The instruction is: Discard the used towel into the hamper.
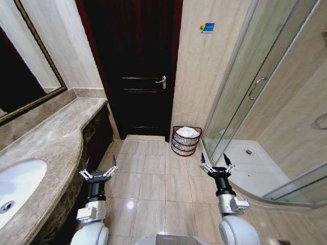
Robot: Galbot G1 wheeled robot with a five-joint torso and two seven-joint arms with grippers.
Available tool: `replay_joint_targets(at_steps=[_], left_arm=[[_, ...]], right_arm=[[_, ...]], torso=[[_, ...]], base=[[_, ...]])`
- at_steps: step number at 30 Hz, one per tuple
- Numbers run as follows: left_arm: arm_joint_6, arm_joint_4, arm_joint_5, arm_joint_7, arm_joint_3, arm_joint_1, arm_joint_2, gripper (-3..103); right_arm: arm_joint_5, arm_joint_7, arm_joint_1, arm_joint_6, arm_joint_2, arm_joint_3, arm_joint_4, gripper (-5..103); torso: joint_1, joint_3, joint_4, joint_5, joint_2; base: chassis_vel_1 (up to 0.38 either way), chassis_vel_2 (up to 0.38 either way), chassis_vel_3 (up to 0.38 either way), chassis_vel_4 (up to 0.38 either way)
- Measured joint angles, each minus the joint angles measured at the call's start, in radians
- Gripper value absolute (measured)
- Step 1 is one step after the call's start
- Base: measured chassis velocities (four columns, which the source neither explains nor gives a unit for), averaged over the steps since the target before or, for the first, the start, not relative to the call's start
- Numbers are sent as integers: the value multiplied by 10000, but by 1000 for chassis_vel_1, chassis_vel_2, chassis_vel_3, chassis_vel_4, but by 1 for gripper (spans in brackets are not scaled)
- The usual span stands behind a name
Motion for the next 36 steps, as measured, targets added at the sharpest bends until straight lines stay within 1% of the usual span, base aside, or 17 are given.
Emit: replay_joint_targets(at_steps=[8,14,21,24,36], left_arm=[[-9,7,252,44,108,-24,-251,100],[-54,-34,323,157,110,46,-271,100],[-71,-213,188,508,114,135,-270,100],[95,-114,1,679,116,37,-269,100],[182,106,120,753,159,-75,-265,100]], right_arm=[[213,-15,76,6,-168,76,-99,100],[279,-16,26,150,-217,44,-103,100],[149,-65,-237,257,-145,-1,-74,100],[61,-73,-450,385,-32,-92,-47,100],[204,-12,-470,330,79,-223,-243,100]], torso=[[2,1,-1,0,0],[1,0,0,0,0],[-1,0,0,-1,1],[3,1,0,-2,0],[2,0,0,-1,0]], base=[[95,-80,-87,78],[84,-84,-79,84],[26,-42,-30,25],[0,0,0,0],[0,0,0,0]])
